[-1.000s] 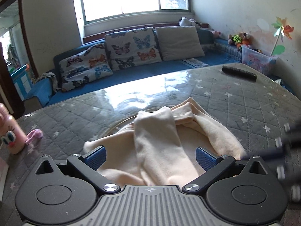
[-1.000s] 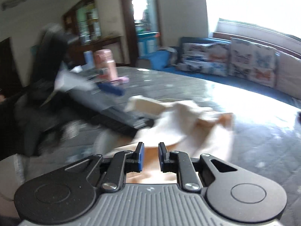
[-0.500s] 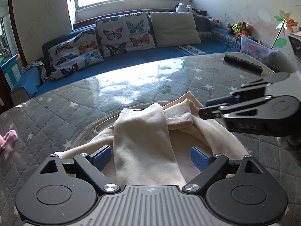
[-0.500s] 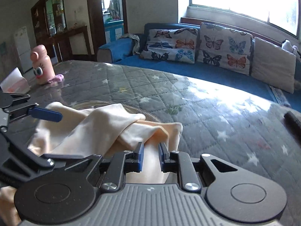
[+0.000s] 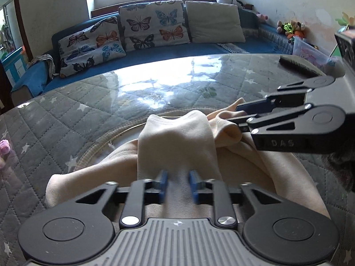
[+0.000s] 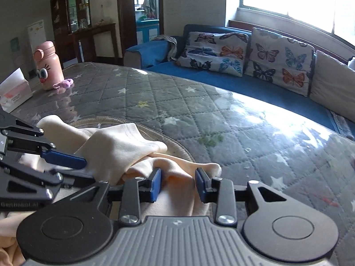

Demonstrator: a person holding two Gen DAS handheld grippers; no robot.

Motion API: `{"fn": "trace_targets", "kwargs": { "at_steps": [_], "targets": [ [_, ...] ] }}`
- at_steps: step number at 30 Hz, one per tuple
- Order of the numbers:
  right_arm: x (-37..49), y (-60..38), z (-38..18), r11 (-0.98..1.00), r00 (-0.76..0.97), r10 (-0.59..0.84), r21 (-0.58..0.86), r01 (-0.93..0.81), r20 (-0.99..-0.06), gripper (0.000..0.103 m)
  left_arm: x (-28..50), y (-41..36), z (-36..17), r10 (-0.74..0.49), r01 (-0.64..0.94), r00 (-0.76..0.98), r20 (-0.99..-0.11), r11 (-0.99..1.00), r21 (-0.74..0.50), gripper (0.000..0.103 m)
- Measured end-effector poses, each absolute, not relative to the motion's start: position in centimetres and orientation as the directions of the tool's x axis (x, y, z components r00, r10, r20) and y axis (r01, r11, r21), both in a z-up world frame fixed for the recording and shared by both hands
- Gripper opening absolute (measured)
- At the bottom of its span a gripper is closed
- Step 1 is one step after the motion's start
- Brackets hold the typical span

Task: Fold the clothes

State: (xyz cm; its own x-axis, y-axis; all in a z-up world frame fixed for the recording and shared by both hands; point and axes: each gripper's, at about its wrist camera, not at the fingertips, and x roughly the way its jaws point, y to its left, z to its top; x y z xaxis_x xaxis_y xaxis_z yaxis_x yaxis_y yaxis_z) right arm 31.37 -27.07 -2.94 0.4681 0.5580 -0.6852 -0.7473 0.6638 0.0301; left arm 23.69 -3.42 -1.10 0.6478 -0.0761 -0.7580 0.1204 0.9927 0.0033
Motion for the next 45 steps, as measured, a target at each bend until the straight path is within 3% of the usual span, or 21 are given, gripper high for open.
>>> {"fn": "trace_targets", "kwargs": {
  "at_steps": [1, 2, 6, 10, 14, 15, 17, 19, 22, 36, 45],
  "targets": [
    [31.5, -26.9, -3.1, 0.659, 0.465, 0.561, 0.03, -0.752, -0.685, 0.022, 23.6, -3.3, -1.0, -0.077, 0.117, 0.649, -0.757, 0.993, -0.001, 0.01],
    [31.6, -26.8, -3.2, 0.654, 0.462, 0.564, 0.029, -0.756, -0.684, 0.008, 23.5, -3.2, -0.9, -0.077, 0.113, 0.651, -0.755, 0.994, -0.004, 0.01],
    [30.5, -26.6, -2.8, 0.654, 0.485, 0.559, -0.002, -0.756, -0.673, 0.006, 23.1, -3.7, 0.2, -0.096, 0.125, 0.677, -0.73, 0.992, -0.014, 0.015],
    [30.3, -27.2, -1.8, 0.679, 0.511, 0.561, 0.009, -0.734, -0.651, 0.006, 23.1, -4.9, 0.6, -0.109, 0.158, 0.687, -0.718, 0.987, 0.001, 0.058],
    [30.0, -27.9, -0.6, 0.704, 0.542, 0.544, -0.003, -0.71, -0.64, 0.006, 23.9, -6.1, -0.2, -0.082, 0.168, 0.671, -0.737, 0.985, 0.043, 0.058],
    [29.9, -28.1, -0.4, 0.71, 0.549, 0.537, -0.009, -0.705, -0.641, 0.006, 24.2, -6.3, -0.6, -0.067, 0.165, 0.663, -0.746, 0.985, 0.058, 0.056],
    [29.7, -28.6, 0.1, 0.722, 0.561, 0.523, -0.015, -0.692, -0.642, 0.006, 24.4, -6.4, -1.3, -0.058, 0.169, 0.653, -0.755, 0.983, 0.071, 0.042],
    [29.6, -29.3, 0.4, 0.743, 0.582, 0.503, -0.025, -0.669, -0.639, 0.005, 24.1, -6.3, -1.5, -0.062, 0.173, 0.664, -0.745, 0.982, 0.072, 0.018],
    [29.6, -30.7, 0.9, 0.779, 0.61, 0.47, -0.025, -0.626, -0.638, 0.005, 23.4, -5.8, -1.1, -0.059, 0.157, 0.681, -0.73, 0.985, 0.067, 0.004],
    [25.6, -40.2, 3.4, 0.908, 0.711, 0.318, -0.014, -0.419, -0.628, 0.005, 12.8, 3.7, 5.6, 0.064, -0.113, 0.792, -0.607, 0.993, -0.044, 0.003],
    [21.5, -45.9, 1.1, 0.958, 0.705, 0.214, 0.005, -0.285, -0.676, 0.005, 4.3, 10.3, 4.7, 0.16, -0.303, 0.757, -0.633, 0.945, -0.124, 0.002]
  ]
}}
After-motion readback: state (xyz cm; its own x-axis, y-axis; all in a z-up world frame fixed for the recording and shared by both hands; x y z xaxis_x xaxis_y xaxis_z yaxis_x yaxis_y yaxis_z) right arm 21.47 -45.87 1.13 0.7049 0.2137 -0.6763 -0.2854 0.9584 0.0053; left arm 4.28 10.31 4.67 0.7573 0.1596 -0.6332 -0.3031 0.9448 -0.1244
